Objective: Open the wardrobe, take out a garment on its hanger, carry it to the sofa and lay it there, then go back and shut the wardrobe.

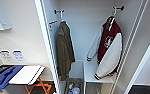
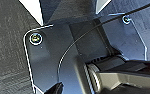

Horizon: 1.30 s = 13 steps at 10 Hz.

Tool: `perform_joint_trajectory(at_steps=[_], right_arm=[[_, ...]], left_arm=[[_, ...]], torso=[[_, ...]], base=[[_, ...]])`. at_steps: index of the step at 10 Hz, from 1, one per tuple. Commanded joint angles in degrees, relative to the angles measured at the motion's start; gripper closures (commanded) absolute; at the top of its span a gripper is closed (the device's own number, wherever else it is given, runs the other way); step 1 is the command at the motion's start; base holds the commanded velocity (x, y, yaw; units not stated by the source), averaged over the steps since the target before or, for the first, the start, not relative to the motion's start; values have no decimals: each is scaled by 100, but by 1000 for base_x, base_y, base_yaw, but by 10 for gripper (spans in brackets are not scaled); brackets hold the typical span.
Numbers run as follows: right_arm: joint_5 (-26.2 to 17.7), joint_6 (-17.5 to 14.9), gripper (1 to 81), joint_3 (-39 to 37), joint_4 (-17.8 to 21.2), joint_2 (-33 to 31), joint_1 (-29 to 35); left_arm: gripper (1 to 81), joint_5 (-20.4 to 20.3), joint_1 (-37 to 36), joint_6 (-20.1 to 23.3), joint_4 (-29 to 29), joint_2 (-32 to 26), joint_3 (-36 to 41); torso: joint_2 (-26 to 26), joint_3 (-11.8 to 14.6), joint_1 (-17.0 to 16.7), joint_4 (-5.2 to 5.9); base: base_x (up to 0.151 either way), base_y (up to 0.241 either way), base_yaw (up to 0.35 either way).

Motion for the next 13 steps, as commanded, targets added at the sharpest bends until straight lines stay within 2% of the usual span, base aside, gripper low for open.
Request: perform_joint_trajectory(at_steps=[1,3,5,9,12,13], right_arm=[[-346,15,10,11,19,28,187],[-346,15,10,11,19,28,187],[-346,24,10,11,28,37,196],[-346,15,10,12,28,54,196],[-346,24,10,11,28,63,223],[-346,15,10,12,28,72,231]], left_arm=[[10,146,-427,3,675,-26,-15],[10,129,-611,-67,640,-26,-15],[10,76,-796,-594,87,79,29],[10,-723,-954,-1533,-1537,167,178],[10,-1234,-1113,-2097,-1944,0,248],[10,-1477,-1165,-2516,-1979,-18,310]], torso=[[0,0,0,0],[0,0,0,0],[0,0,0,0],[0,0,2,0],[0,0,2,0],[0,0,2,0]], base=[[0,0,0],[0,0,0],[0,0,0],[0,0,0],[0,0,0],[0,0,0]])
